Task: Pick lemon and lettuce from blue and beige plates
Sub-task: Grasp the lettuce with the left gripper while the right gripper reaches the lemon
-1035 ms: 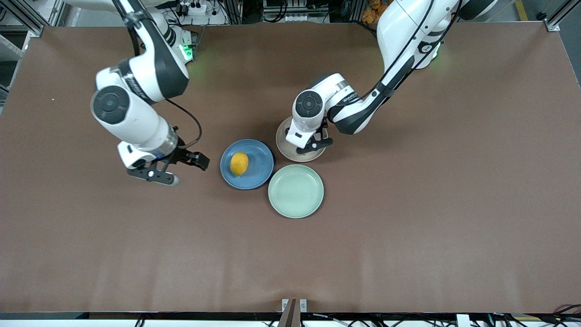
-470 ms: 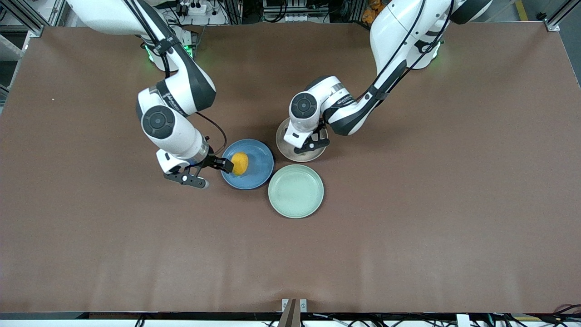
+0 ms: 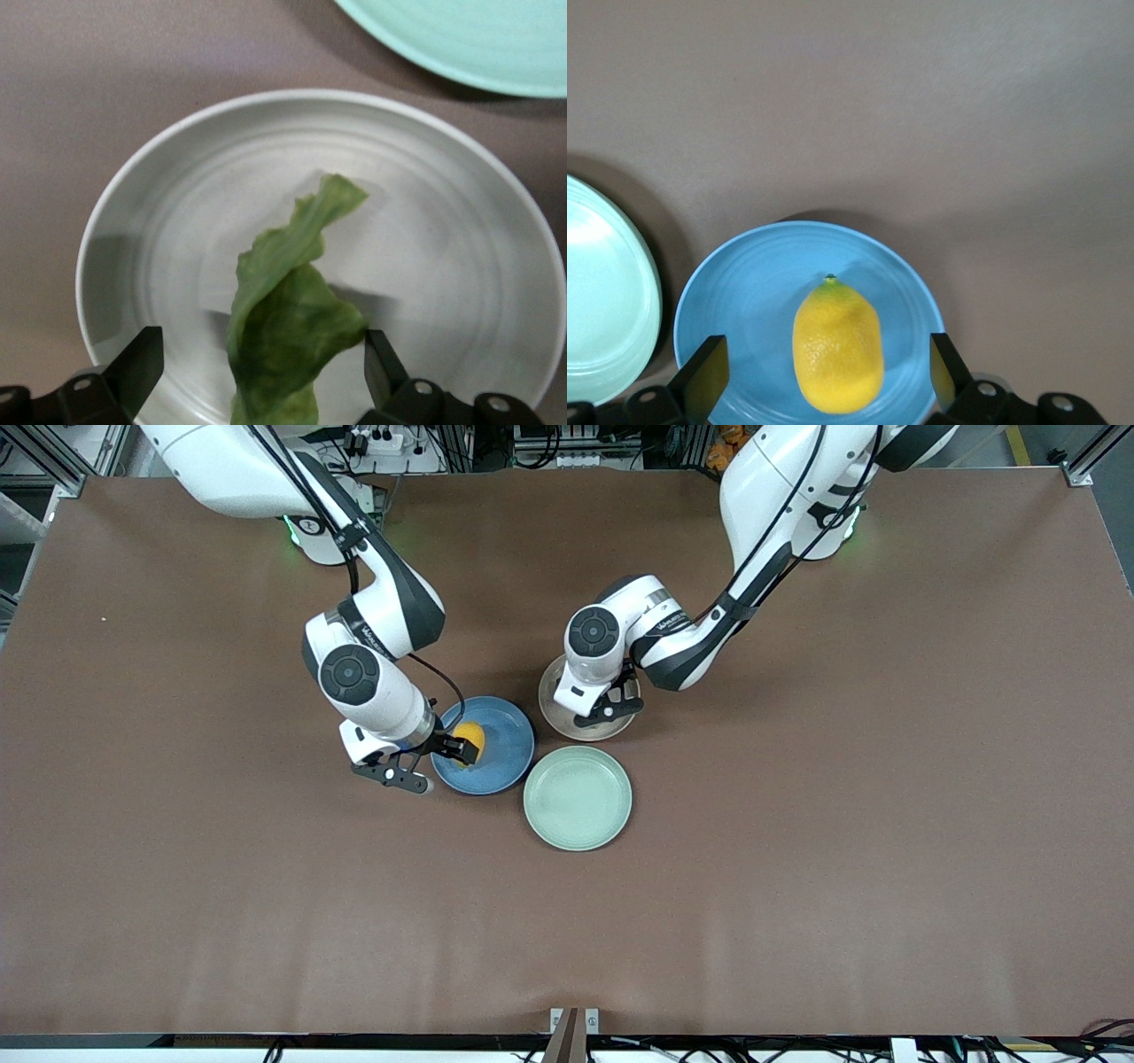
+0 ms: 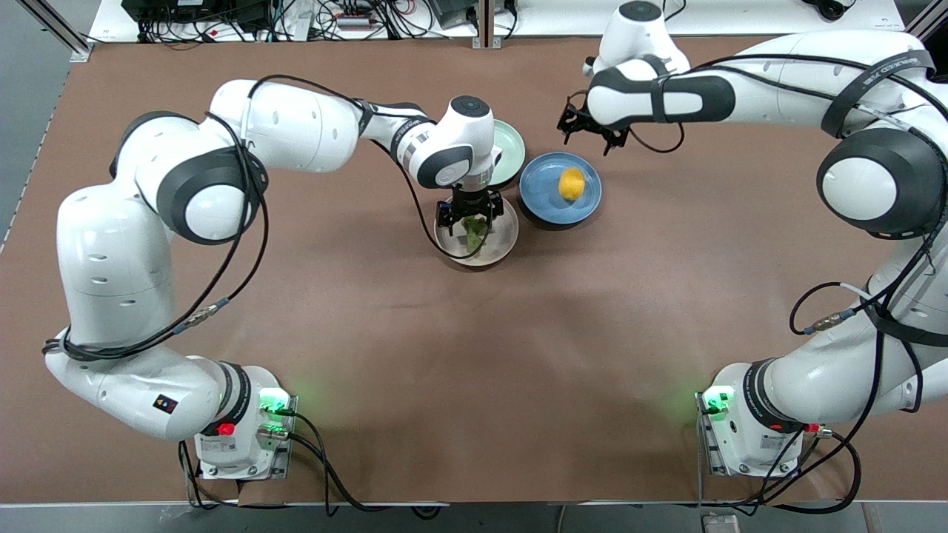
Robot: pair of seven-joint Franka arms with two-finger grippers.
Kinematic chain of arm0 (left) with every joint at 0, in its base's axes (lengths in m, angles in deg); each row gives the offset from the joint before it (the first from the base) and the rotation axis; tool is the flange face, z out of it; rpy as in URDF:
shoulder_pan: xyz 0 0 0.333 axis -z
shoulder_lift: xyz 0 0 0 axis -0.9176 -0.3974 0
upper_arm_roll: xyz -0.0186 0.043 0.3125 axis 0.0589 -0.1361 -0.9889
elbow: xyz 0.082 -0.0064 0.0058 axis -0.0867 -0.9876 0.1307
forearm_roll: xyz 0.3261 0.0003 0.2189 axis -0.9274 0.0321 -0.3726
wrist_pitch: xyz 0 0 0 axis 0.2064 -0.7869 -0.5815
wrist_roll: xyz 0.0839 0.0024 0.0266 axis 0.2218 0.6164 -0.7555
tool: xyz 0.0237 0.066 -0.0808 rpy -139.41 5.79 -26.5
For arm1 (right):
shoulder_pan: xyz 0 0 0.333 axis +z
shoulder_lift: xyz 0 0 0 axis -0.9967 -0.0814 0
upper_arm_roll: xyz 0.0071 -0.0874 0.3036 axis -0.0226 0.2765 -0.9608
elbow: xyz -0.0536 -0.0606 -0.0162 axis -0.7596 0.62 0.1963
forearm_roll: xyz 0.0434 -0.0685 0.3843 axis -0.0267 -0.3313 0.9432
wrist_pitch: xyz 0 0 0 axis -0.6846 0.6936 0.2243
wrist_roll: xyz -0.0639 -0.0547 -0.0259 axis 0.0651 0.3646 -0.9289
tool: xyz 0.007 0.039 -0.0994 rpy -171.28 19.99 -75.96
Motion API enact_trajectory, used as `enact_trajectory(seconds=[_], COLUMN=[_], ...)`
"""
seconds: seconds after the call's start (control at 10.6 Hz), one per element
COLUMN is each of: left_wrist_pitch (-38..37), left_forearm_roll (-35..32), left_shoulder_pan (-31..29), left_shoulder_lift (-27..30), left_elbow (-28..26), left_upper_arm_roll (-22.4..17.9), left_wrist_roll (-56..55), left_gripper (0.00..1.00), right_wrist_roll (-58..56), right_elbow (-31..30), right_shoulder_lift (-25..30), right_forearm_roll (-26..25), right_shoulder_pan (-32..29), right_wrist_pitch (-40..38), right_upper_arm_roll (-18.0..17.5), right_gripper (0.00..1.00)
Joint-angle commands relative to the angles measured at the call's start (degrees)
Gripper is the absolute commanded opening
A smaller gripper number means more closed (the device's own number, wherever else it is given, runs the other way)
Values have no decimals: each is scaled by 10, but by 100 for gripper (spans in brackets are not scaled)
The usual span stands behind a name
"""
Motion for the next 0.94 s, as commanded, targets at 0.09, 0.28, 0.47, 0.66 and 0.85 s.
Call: enact_trajectory(seconds=[0.09, 0.28, 0.47, 0.66, 0.85], left_wrist_pitch=[7, 7, 7, 4, 1], left_forearm_roll=[-17, -14, -14, -14, -12], left_shoulder_pan=[33, 30, 29, 27, 25], left_shoulder_lift=[-8, -7, -5, 3, 16], left_elbow=[18, 18, 18, 18, 18], left_upper_arm_roll=[-29, -29, -29, -29, -28], left_wrist_roll=[-28, -28, -24, -25, -26], left_gripper=[79, 24, 4, 0, 0], right_wrist_roll=[73, 112, 126, 146, 158], right_elbow=[-20, -20, -27, -27, -28], right_shoulder_lift=[-23, -42, -49, -59, -66], right_forearm_roll=[-56, -90, -103, -126, -140], right_shoulder_pan=[8, 13, 14, 18, 19], right_wrist_pitch=[30, 40, 50, 51, 57], right_upper_arm_roll=[-17, -22, -24, -24, -25], right_gripper=[100, 100, 100, 100, 100])
